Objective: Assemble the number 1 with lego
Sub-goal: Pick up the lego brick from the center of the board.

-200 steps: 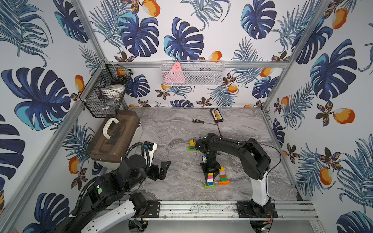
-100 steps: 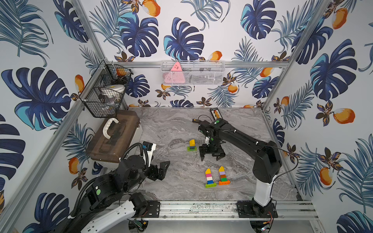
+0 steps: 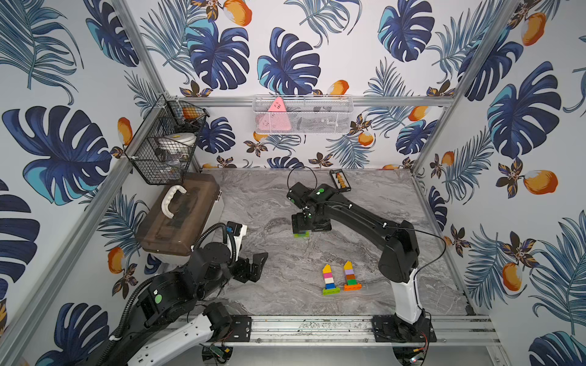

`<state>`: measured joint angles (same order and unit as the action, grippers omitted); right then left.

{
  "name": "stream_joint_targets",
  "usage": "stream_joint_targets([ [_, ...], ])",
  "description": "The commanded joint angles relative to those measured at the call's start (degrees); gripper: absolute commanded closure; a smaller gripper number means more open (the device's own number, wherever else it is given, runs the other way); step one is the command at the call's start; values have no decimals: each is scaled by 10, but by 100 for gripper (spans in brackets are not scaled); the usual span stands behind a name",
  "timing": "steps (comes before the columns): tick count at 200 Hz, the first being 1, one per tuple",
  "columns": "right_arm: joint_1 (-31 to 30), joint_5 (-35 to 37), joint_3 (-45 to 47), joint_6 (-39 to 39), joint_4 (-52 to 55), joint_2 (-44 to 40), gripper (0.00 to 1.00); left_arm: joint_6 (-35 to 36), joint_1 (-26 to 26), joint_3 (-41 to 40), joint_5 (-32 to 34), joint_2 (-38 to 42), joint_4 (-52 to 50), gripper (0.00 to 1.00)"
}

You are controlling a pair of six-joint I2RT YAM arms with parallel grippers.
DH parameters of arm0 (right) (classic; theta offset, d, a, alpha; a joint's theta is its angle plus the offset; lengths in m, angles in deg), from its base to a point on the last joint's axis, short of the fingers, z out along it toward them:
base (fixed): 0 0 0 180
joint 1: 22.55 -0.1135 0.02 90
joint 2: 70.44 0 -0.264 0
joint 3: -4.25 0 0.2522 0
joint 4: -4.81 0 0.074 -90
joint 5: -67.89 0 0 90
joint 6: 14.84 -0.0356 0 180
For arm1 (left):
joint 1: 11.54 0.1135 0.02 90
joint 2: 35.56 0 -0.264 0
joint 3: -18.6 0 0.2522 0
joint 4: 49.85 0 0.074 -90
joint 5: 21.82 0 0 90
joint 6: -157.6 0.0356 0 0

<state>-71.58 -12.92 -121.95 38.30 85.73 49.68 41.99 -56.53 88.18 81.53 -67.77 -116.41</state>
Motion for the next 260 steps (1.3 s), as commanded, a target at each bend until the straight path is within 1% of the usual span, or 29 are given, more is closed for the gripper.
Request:
stream_joint_targets([
  [1,1,55,-25,-23,-20,32,9,-2,1,2,5,0,4,1],
  [22,3,67,-56,-11,-14,67,11,-1,1,2,2,-4,6,1],
  [38,6,65,-61,-9,-20,85,13,0,1,3,-1,-7,6,1],
  [72,15,38,-47,-17,-58,99,19,-1,3,2,1,-4,6,1],
  [101,16,34,-70,-23,-58,124,23,0,5,3,0,-8,5,1],
  [129,17,17,-95,-20,-59,146,30,-1,5,3,1,-7,6,1],
  [180,17,10,-100,-24,-57,157,47,-1,6,3,1,-8,6,1],
  [205,18,7,-85,-28,-61,157,51,-1,6,2,0,-9,5,1],
  [221,19,8,-83,-29,-58,157,55,-1,6,3,2,-9,5,1],
  [233,20,11,-80,-30,-56,155,60,-1,7,3,3,-9,5,1],
  [260,25,12,-75,-28,-50,141,77,-2,8,3,4,-8,4,1],
])
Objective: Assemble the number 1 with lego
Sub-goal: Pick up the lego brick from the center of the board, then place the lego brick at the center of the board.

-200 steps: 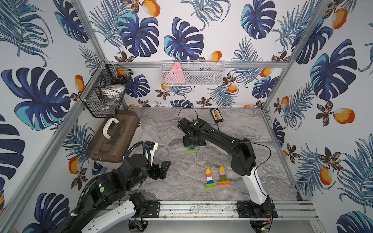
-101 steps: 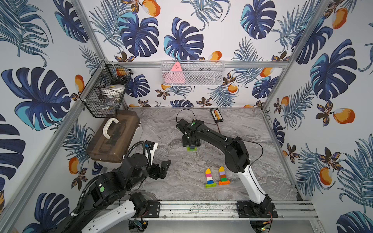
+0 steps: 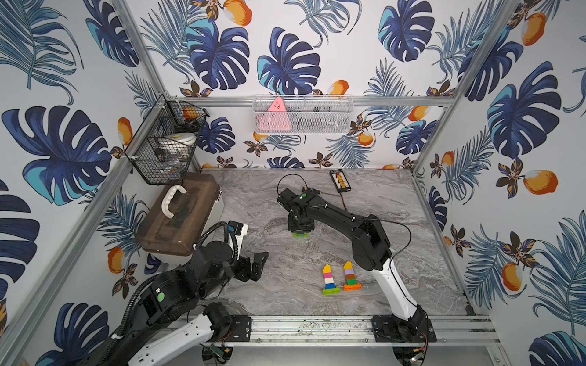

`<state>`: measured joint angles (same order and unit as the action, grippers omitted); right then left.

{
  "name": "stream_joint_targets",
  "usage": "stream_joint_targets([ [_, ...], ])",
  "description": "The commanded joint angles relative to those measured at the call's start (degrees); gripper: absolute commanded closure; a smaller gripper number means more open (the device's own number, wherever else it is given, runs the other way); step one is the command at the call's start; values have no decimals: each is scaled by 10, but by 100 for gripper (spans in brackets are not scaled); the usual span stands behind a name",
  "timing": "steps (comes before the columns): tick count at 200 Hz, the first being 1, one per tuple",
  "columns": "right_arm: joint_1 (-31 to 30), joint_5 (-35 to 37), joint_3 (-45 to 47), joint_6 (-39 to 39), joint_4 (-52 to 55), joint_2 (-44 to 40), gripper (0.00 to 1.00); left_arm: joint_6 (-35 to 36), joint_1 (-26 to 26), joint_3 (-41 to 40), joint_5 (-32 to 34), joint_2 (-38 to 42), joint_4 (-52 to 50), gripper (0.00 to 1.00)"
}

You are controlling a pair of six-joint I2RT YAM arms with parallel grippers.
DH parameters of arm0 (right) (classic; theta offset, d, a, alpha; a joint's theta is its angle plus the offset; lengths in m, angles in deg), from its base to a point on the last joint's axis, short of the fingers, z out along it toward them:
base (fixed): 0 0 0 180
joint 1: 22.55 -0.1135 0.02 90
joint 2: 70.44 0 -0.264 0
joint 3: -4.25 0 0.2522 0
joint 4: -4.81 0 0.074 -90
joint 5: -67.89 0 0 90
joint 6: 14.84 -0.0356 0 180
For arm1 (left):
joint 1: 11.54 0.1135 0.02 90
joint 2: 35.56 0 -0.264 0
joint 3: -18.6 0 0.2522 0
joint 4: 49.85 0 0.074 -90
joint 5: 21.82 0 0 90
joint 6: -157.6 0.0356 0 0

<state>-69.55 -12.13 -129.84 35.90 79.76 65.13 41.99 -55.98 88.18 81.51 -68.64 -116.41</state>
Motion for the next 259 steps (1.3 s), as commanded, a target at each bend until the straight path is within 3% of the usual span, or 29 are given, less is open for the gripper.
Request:
stream_joint_targets([
  [1,5,4,4,-4,10,-13,77,-2,2,3,4,1,4,1],
  [59,5,-17,10,2,57,-58,83,-2,2,2,4,6,5,1],
  [97,-2,-100,-2,28,170,-82,83,-1,5,2,1,19,6,1],
  [129,-36,-200,55,37,189,-134,82,1,5,-1,0,37,9,1],
  [175,-100,-252,51,53,286,-111,79,4,4,-1,-7,44,10,1],
  [200,-103,-313,96,49,274,-118,79,2,5,-2,-3,62,10,1],
  [259,-105,-354,97,62,281,-69,77,2,5,-4,-6,77,12,1],
])
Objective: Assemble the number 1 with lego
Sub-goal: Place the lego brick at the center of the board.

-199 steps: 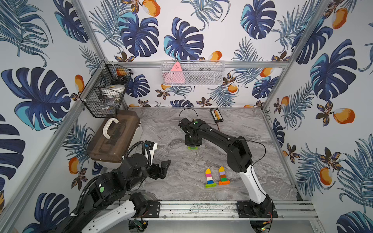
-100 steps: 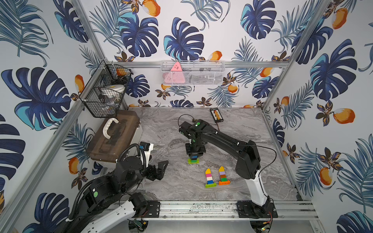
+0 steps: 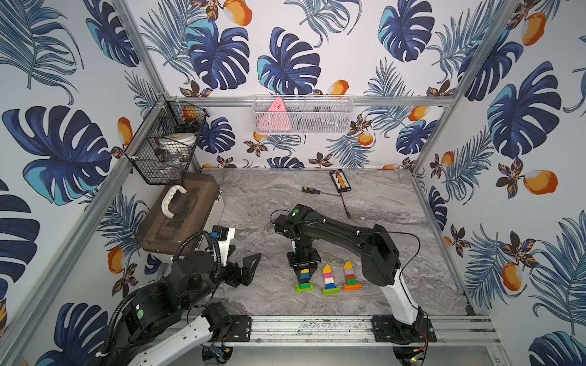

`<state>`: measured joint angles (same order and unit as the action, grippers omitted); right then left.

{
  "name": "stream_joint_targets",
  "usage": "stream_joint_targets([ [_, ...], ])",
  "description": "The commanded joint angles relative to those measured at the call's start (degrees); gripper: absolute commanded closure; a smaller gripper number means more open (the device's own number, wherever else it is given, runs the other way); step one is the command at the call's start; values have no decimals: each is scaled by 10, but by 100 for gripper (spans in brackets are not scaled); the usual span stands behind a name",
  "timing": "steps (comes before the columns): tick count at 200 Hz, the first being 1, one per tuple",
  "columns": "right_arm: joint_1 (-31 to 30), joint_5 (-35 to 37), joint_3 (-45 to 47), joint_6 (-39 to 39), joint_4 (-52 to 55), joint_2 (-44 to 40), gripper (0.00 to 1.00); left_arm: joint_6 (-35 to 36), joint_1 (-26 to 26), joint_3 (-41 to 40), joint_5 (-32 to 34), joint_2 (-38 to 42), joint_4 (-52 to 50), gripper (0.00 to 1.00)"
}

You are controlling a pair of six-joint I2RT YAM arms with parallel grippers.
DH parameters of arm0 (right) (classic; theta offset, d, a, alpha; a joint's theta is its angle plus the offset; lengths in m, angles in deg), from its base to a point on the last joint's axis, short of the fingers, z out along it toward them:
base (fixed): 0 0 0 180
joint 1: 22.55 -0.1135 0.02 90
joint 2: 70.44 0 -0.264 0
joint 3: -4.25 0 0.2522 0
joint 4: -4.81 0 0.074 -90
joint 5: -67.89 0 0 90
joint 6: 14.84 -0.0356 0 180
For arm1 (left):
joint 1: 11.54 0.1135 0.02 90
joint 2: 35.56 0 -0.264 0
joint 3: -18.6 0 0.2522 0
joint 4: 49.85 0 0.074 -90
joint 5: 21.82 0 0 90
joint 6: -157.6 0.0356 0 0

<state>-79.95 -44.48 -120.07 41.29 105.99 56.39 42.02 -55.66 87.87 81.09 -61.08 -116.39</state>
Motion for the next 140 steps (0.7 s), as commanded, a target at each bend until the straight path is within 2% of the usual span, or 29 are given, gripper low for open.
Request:
stream_joint_targets([
  [1,-1,-30,-1,8,19,20,78,2,2,0,-2,1,12,1],
  [108,22,-44,-8,38,32,89,75,2,0,-1,-5,22,13,1],
  [140,35,-49,-14,45,32,104,66,1,0,-1,-4,21,13,1],
])
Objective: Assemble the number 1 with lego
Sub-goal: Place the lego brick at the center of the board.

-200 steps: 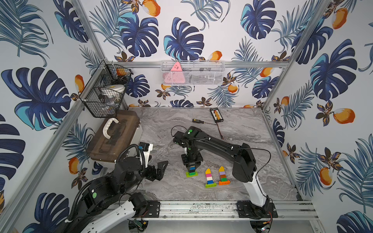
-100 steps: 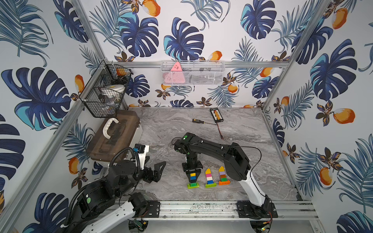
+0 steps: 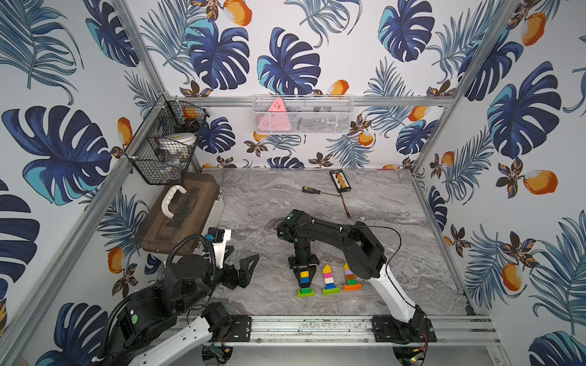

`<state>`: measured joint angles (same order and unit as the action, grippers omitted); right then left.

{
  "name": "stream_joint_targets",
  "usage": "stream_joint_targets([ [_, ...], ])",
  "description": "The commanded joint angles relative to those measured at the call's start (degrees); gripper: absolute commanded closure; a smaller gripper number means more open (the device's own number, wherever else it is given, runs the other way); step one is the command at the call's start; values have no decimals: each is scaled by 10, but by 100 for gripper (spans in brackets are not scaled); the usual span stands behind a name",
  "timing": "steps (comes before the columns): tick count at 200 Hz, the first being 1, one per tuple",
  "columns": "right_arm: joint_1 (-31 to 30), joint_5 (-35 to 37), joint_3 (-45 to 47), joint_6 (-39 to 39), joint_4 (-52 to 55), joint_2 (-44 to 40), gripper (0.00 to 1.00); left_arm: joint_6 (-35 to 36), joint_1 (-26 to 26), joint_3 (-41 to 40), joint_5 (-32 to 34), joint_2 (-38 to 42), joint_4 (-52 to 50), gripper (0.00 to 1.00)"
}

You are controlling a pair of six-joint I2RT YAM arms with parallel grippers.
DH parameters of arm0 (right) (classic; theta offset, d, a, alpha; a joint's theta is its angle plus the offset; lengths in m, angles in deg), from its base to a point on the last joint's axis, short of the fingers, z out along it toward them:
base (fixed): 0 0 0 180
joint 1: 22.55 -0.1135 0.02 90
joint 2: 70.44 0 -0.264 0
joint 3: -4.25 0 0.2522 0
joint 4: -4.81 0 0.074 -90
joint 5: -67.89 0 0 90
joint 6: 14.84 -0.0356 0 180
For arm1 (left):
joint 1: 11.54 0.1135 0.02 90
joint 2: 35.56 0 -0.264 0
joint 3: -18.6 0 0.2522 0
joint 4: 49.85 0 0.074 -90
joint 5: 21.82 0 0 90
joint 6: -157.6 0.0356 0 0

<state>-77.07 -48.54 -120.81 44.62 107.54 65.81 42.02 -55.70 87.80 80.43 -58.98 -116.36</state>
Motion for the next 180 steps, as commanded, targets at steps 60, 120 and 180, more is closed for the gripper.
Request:
stream_joint_targets([
  [60,32,3,-16,3,11,26,44,-3,1,0,13,1,8,1],
  [120,67,138,-81,-53,5,-57,21,-3,0,2,13,-19,7,1],
  [180,92,481,149,-78,-245,-420,4,-29,0,-4,54,-79,64,1],
])
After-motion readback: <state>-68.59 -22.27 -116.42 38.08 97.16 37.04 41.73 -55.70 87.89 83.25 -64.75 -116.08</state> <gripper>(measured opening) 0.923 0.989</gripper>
